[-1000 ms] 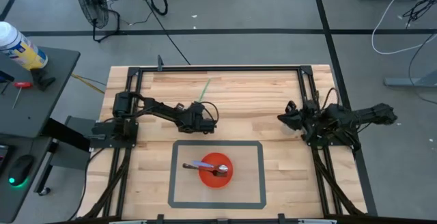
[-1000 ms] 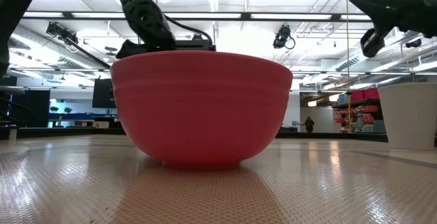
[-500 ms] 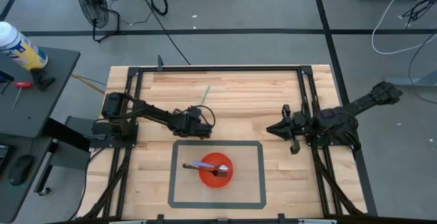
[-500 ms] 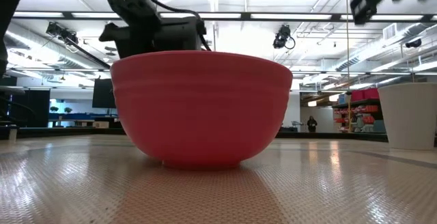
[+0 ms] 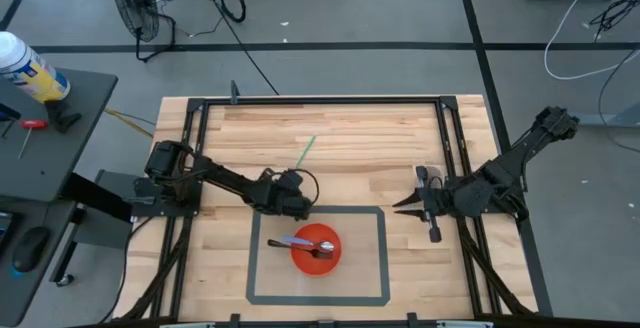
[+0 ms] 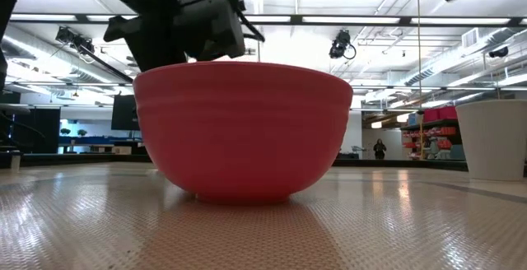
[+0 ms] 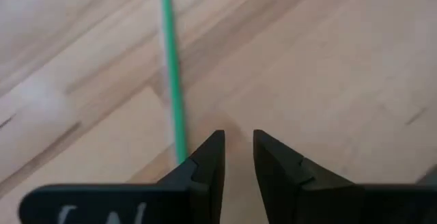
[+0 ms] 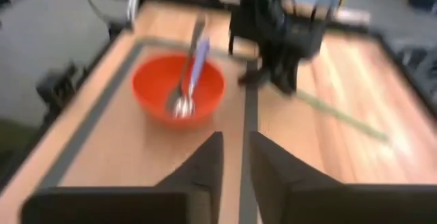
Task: Pick & Place Utensil
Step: Put the white cup to the top right of the orange bowl
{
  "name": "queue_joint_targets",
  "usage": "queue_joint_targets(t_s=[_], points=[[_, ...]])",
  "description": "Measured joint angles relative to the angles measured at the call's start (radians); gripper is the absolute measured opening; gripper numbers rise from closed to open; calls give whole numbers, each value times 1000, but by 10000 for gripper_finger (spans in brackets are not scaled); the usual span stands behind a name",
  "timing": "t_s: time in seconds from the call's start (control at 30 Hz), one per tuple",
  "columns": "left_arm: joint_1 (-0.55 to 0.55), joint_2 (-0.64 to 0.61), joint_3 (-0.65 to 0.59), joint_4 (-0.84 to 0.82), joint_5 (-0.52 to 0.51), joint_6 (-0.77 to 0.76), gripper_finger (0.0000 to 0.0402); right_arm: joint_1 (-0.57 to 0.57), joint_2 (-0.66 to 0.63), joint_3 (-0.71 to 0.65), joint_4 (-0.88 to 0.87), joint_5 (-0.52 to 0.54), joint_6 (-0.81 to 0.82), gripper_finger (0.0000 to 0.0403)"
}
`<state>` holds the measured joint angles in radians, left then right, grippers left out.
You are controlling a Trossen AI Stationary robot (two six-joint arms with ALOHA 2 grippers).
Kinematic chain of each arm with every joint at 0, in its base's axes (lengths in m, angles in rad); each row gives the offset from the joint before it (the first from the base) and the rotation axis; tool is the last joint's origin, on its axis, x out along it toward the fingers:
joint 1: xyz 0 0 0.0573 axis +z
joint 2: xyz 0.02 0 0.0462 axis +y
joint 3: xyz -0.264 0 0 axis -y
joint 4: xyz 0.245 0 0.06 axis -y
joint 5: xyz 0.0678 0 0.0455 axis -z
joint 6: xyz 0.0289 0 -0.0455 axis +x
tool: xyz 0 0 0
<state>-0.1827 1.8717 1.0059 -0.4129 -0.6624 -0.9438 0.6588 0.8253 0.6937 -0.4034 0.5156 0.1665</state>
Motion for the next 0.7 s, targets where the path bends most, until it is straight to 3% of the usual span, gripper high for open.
queue_joint_targets(t_s=[0.23,0.47,0.57,0.7], points=[[29,-7,60,16,24,133,123,41,26,118,-433,-54,243,177],[91,-19,140,30,1,284,163,55,144,294,-885,-276,554,237],[115,-19,152,58,1,309,170,55,184,295,-926,-403,681,259],[137,-19,152,97,1,312,172,55,227,245,-836,-479,863,304]])
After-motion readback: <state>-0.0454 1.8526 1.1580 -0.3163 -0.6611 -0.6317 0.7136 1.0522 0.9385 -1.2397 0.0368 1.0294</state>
